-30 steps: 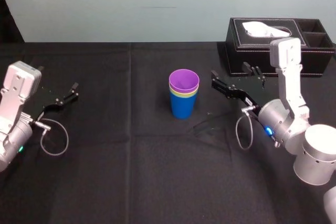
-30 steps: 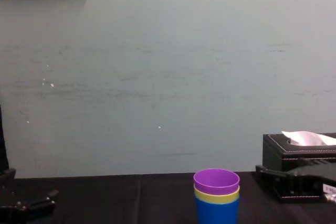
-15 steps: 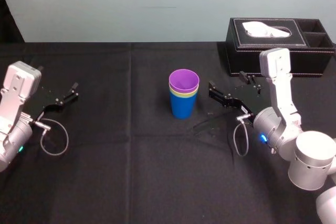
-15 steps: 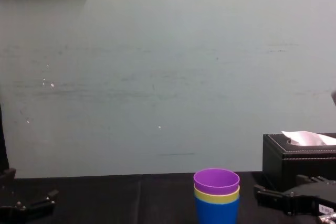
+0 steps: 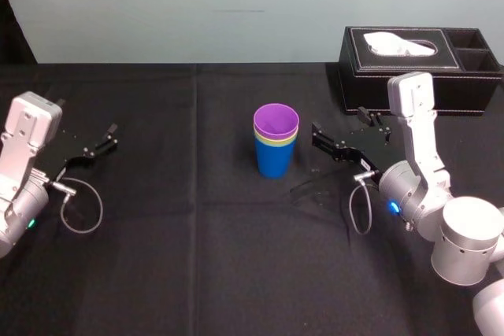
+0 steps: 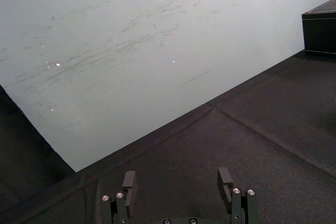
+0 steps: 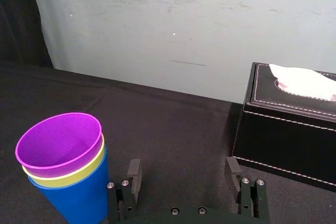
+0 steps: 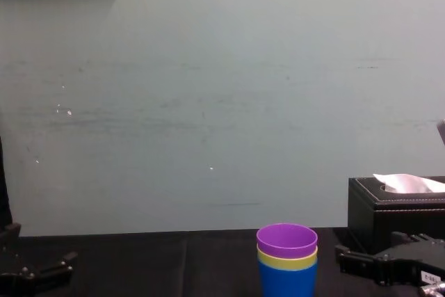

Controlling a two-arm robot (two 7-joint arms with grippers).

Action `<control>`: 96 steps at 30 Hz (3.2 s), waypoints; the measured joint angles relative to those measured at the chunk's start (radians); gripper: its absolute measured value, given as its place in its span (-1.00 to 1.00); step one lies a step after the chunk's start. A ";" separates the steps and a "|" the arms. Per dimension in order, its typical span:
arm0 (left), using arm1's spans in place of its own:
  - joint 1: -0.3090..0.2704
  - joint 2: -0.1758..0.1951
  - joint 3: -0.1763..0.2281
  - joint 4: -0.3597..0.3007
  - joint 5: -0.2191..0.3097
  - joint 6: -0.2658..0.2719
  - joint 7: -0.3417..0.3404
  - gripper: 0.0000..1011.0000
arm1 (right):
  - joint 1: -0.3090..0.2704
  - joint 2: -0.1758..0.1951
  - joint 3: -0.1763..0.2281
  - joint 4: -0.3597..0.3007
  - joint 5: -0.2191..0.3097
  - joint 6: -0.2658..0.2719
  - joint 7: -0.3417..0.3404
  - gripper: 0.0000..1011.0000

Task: Stack the three plastic cups sequentially using one hand.

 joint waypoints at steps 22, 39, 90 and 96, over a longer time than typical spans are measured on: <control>0.000 0.000 0.000 0.000 0.000 0.000 0.000 1.00 | -0.001 0.002 0.000 -0.003 0.004 0.001 -0.001 0.98; 0.000 0.000 0.000 0.000 0.000 0.000 0.000 1.00 | -0.001 0.002 0.000 -0.003 0.004 0.001 -0.002 0.98; 0.000 0.000 0.000 0.000 0.000 0.000 0.000 1.00 | -0.001 0.002 0.000 -0.003 0.004 0.001 -0.002 0.98; 0.000 0.000 0.000 0.000 0.000 0.000 0.000 1.00 | -0.001 0.002 0.000 -0.003 0.004 0.001 -0.002 0.98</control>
